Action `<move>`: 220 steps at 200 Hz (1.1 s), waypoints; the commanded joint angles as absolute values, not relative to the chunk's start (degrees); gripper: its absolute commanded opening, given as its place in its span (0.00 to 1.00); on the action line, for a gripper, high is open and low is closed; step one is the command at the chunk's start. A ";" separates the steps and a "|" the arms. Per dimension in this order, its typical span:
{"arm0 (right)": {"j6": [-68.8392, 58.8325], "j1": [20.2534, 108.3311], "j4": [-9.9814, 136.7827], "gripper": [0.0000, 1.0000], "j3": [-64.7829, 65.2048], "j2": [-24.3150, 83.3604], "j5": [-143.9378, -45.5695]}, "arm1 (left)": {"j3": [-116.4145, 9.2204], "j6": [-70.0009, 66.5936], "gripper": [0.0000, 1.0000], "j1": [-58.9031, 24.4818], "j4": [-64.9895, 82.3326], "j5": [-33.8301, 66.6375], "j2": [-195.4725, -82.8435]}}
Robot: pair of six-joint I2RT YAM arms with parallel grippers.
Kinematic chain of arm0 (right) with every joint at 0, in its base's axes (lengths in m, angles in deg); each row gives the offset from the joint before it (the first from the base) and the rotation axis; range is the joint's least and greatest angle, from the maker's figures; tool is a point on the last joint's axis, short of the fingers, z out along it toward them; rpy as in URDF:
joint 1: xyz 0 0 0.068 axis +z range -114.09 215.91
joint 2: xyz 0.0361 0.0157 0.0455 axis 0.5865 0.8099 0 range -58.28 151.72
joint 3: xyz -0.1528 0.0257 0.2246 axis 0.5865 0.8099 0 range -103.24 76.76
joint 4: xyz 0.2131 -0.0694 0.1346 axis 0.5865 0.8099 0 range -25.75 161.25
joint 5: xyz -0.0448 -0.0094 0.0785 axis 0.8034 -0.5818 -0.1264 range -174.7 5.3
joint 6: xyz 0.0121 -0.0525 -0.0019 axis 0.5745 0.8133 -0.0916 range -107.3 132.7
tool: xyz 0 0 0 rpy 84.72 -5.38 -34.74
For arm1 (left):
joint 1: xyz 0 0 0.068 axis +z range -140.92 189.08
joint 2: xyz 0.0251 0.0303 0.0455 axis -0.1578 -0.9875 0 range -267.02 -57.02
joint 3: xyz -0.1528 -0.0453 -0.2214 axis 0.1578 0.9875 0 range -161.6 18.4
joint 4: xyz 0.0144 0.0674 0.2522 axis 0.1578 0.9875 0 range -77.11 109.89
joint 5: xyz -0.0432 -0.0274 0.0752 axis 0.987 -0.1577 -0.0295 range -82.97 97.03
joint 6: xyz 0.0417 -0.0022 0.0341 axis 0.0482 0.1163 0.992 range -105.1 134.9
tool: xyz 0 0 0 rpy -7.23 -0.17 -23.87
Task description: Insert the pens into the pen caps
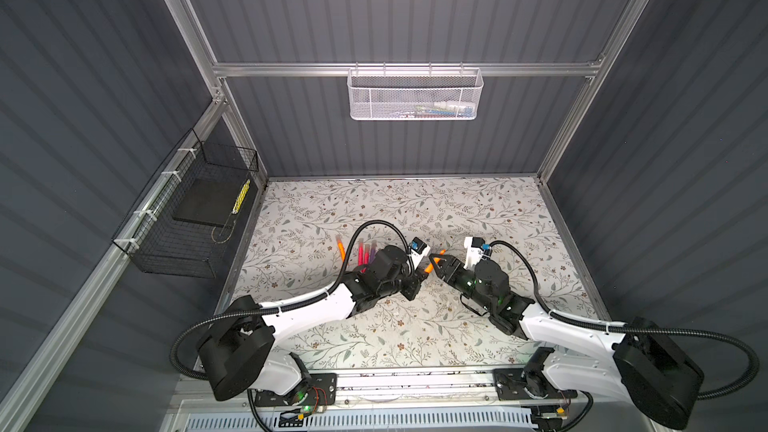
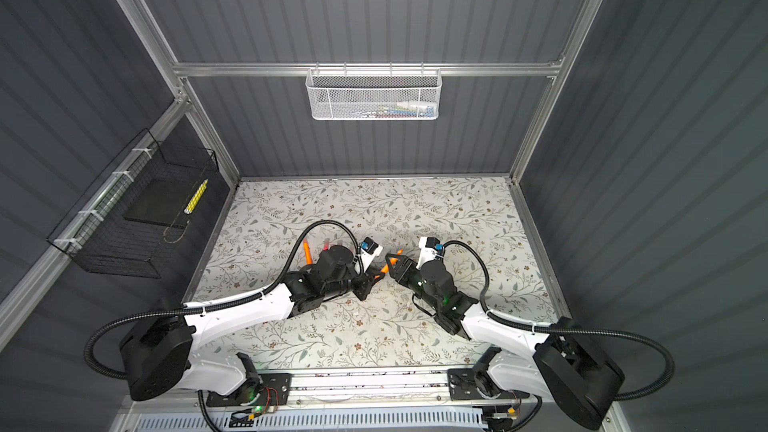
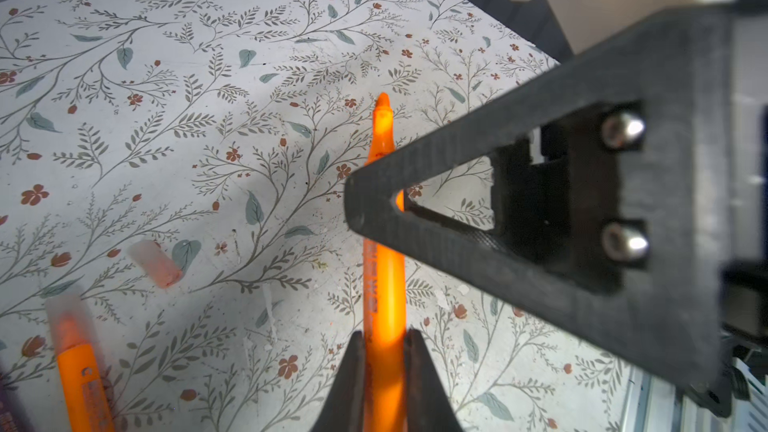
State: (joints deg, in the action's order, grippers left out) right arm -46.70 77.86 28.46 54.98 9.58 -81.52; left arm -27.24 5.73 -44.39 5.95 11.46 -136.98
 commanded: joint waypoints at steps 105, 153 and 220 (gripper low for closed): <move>-46.78 78.28 28.79 0.08 52.60 10.14 -81.97 | -26.81 5.92 0.18 -44.54 2.43 14.83 -138.45; -46.98 79.13 27.76 0.06 52.15 11.01 -81.98 | -28.32 5.67 0.38 -44.57 0.75 15.14 -140.81; -49.60 80.77 20.96 0.05 53.37 13.80 -82.10 | -29.76 4.53 0.33 -44.51 -2.99 15.74 -145.15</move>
